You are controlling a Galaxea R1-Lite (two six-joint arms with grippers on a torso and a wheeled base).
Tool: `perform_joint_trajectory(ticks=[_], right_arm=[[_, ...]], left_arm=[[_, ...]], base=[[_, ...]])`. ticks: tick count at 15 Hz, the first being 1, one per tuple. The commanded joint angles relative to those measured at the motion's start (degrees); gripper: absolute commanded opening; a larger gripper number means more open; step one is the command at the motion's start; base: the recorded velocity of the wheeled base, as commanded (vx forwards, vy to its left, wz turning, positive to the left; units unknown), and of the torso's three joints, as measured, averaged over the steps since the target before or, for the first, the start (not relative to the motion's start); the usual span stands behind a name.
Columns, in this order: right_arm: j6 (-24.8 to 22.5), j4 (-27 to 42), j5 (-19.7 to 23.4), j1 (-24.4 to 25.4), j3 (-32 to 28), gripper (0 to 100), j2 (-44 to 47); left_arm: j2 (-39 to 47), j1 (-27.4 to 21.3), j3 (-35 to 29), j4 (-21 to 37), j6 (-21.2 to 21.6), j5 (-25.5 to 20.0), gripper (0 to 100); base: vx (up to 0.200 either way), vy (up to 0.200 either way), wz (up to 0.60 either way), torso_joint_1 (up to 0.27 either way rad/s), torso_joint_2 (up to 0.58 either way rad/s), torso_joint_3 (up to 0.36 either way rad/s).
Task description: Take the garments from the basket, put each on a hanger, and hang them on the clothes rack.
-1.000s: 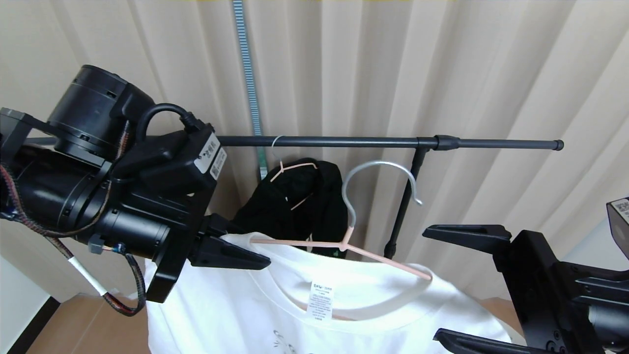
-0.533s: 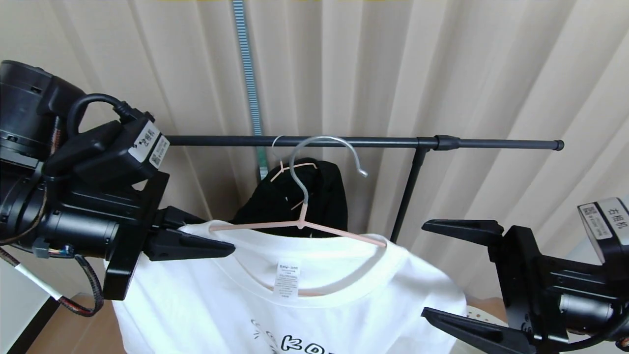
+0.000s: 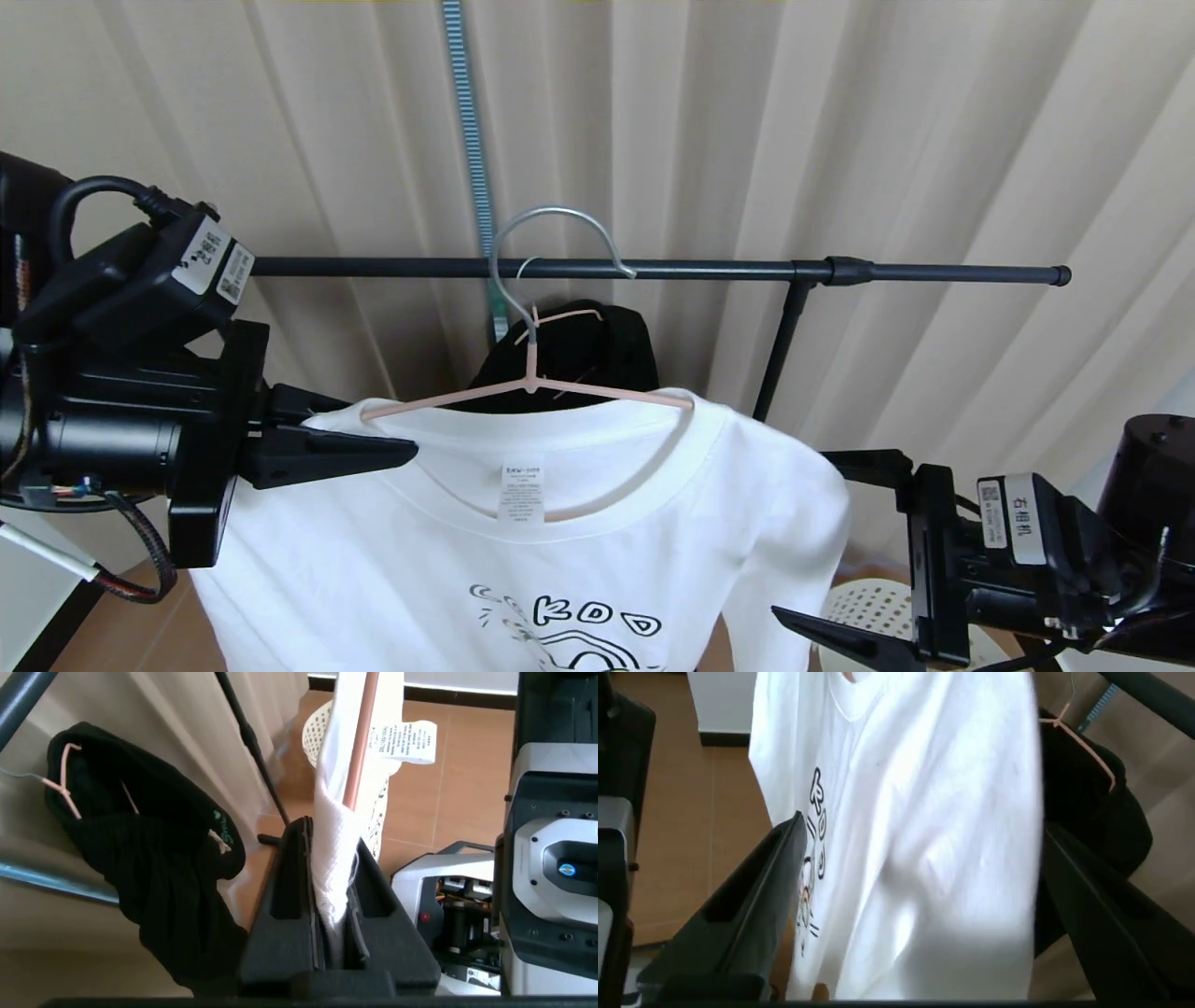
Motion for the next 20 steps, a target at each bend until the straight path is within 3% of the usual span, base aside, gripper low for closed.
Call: perform_joint_trajectory(ticks=[1, 9, 10, 20], right_arm=[[-1.2, -0.1, -0.1, -1.5, 0.2, 100, 4.1], [-2.4, -0.2, -0.7, -4.7, -1.1, 100, 8.1], [-2.4, -0.2, -0.7, -5.1, -1.3, 0, 8.3], [-2.3, -0.3, -0.7, -11.0, -3.5, 0, 9.7]], left_arm=[[-1.1, 0.5, 0.6, -0.2, 0.0, 0.0, 0], [-3.6, 1.1, 1.8, -0.3, 0.0, 0.0, 0], [-4.0, 1.1, 1.9, -0.3, 0.0, 0.0, 0], [-6.0, 3.2, 2.8, -0.3, -0.4, 0.0, 0]], base=[[0.0, 0.0, 0.0, 0.0, 0.0, 0.0], [0.0, 0.0, 0.0, 0.0, 0.0, 0.0], [0.0, 0.0, 0.0, 0.0, 0.0, 0.0], [0.0, 0.0, 0.0, 0.0, 0.0, 0.0]])
